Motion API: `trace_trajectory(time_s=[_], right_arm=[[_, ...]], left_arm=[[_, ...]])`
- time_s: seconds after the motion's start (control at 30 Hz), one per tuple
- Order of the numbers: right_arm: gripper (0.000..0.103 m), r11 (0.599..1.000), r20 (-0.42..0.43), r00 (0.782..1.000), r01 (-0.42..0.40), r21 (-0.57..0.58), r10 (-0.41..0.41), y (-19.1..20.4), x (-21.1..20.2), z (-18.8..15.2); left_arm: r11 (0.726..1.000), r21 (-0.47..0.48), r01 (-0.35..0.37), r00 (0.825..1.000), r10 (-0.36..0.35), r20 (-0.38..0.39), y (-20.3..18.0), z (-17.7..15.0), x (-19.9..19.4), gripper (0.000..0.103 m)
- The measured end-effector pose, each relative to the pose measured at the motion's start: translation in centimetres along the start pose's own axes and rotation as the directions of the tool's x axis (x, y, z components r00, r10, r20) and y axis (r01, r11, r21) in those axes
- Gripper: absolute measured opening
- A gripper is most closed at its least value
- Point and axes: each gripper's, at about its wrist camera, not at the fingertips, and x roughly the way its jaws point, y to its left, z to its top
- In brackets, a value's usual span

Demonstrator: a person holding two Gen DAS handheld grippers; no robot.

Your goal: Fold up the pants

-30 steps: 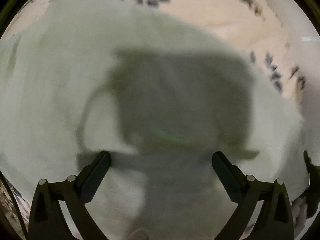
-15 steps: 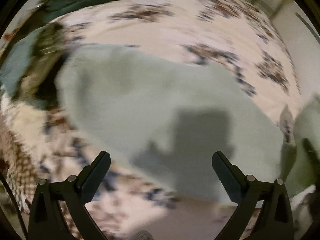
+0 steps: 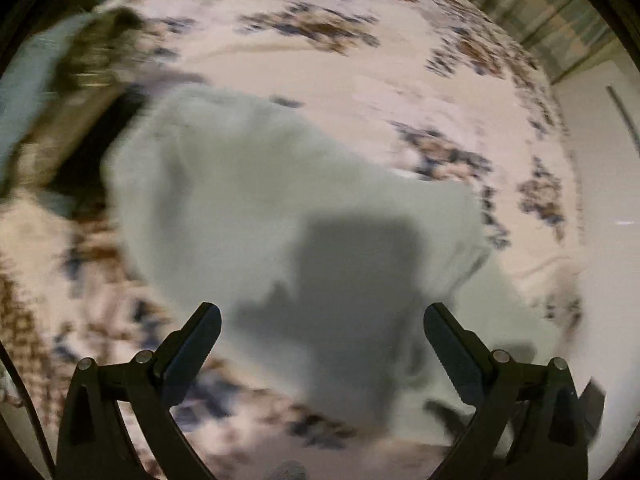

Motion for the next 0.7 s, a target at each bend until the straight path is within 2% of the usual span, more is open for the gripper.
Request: trace_trajectory(time_s=[0.07,0.13,0.2,0.27,0.3,0.33,0.4,0.47,0.53,0.6,0.67,0.7], right_arm=[[0.080,0.978,0.031,0.986,-0.169,0.125,0.167,-2.6,-3.3,-0.9],[0.081,0.945,0.070,0.973,-0.232,0.232,0.221,-4.4,-5.9,-1.8],[0.081,0.896,0.089,0.971,-0.240,0.374,0.223,-7.8,-7.6,-3.0],[0.081,0.841,0.109,0.976,-0.219,0.494,0.191,-11.3,-8.6,-4.7],[0.081,0.826,0.114,0.978,-0.210,0.523,0.176,-12.3,-8.7,-5.2],[0.081,0.803,0.118,0.982,-0.189,0.565,0.148,-13.7,-9.0,-6.1],[0.081,0.748,0.134,0.984,-0.178,0.640,0.119,-16.1,-9.1,-7.6],[0.081,0.697,0.151,0.984,-0.175,0.695,0.097,-17.5,-9.4,-9.2],[0.081,0.657,0.170,0.982,-0.181,0.732,0.081,-18.4,-9.7,-10.7],[0.081,0.633,0.172,0.983,-0.175,0.754,0.066,-19.3,-9.6,-11.2],[0.081,0.623,0.177,0.982,-0.182,0.760,0.071,-19.7,-9.6,-11.6],[0.081,0.625,0.171,0.982,-0.179,0.760,0.074,-19.8,-9.5,-11.6]], left_arm=[[0.997,0.005,0.076,0.994,-0.075,-0.078,-1.9,0.5,2.1,0.103],[0.991,0.008,0.136,0.973,-0.133,-0.190,-3.9,0.5,5.2,0.103],[0.987,0.031,0.161,0.944,-0.144,-0.298,-5.7,0.0,8.3,0.103],[0.986,0.101,0.136,0.922,-0.088,-0.377,-7.4,-0.9,11.3,0.102],[0.981,0.151,0.123,0.911,-0.051,-0.409,-8.2,-1.6,12.6,0.095],[0.972,0.214,0.094,0.917,0.000,-0.400,-9.1,-2.3,13.3,0.090],[0.933,0.350,0.085,0.941,0.040,-0.336,-10.9,-3.3,12.6,0.047],[0.913,0.402,0.075,0.956,0.049,-0.290,-11.7,-4.1,10.9,0.028],[0.908,0.413,0.069,0.968,0.038,-0.246,-11.7,-4.6,9.0,0.026],[0.924,0.377,0.067,0.974,0.022,-0.227,-10.6,-4.6,7.3,0.026],[0.932,0.359,0.050,0.970,0.040,-0.239,-9.2,-4.6,7.7,0.026],[0.945,0.327,0.024,0.965,0.063,-0.253,-7.9,-4.6,8.6,0.026]])
